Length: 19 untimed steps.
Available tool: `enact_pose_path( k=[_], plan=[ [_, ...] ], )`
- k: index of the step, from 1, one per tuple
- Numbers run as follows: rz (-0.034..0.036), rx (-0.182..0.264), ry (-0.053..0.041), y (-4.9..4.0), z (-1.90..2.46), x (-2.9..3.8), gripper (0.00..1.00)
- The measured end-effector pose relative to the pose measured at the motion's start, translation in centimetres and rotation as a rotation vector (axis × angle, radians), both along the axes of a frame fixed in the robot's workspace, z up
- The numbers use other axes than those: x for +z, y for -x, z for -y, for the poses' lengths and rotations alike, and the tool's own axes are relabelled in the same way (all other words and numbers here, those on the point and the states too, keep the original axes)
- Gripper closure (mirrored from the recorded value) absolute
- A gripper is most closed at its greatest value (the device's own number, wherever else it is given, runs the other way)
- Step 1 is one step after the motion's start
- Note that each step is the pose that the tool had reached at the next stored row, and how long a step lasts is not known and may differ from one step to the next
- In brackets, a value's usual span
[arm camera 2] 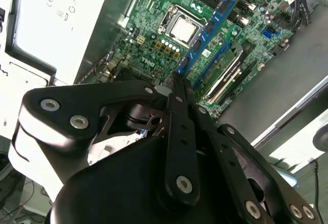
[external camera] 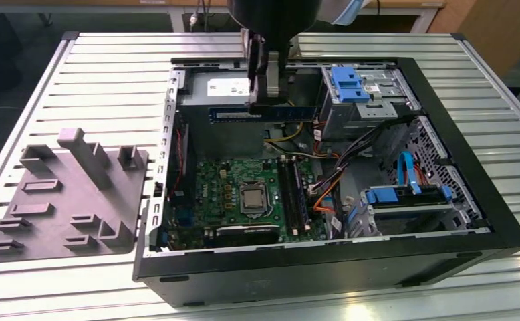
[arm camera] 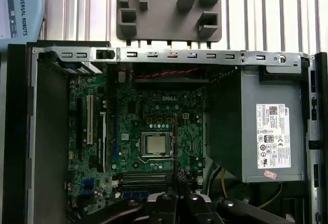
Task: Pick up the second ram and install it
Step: 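Pick up the second ram and move it above second insertion slot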
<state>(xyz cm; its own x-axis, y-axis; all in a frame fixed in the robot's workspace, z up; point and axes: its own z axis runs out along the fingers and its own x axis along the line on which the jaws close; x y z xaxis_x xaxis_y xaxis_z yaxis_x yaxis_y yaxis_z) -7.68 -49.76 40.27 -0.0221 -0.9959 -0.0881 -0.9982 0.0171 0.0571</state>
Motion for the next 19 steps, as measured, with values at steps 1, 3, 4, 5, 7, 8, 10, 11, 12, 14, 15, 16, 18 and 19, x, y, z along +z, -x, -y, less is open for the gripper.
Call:
enact_pose_path(
  k=[1,3,4,5,7,8,10,11,12,14,15,16,18,19],
  plan=[
    [0.0,0.0,-0.0001,0.0,-0.01,-0.05,0.88],
    [-0.0002,0.0,0.0001,-0.01,0.0,-0.19,0.88],
    [-0.0003,0.0,0.0001,-0.01,-0.01,-0.27,0.88],
    [-0.0003,0.0,0.0,-0.01,-0.06,-0.35,0.88],
    [-0.0003,0.0,0.0001,-0.01,-0.23,-0.48,0.88],
    [-0.0003,0.0,0.0001,-0.01,-0.31,-0.56,0.88],
    [-0.0003,0.0,0.0,-0.01,-0.43,-0.74,0.88],
    [-0.0002,0.0,-0.0002,-0.01,-0.47,-0.85,0.88],
    [-0.0002,0.0,-0.0001,-0.01,-0.5,-0.98,0.88],
    [-0.0003,0.0,0.0001,0.0,-0.53,-1.23,0.88],
    [-0.0003,0.0,0.0001,-0.01,-0.53,-1.36,0.88],
    [-0.0003,0.0,0.0001,-0.01,-0.53,-1.49,0.88],
    [-0.0004,0.0,0.0002,-0.01,-0.53,-1.72,0.88],
    [-0.0004,0.0,0.0003,-0.03,-0.53,-1.8,0.88]
  ],
)
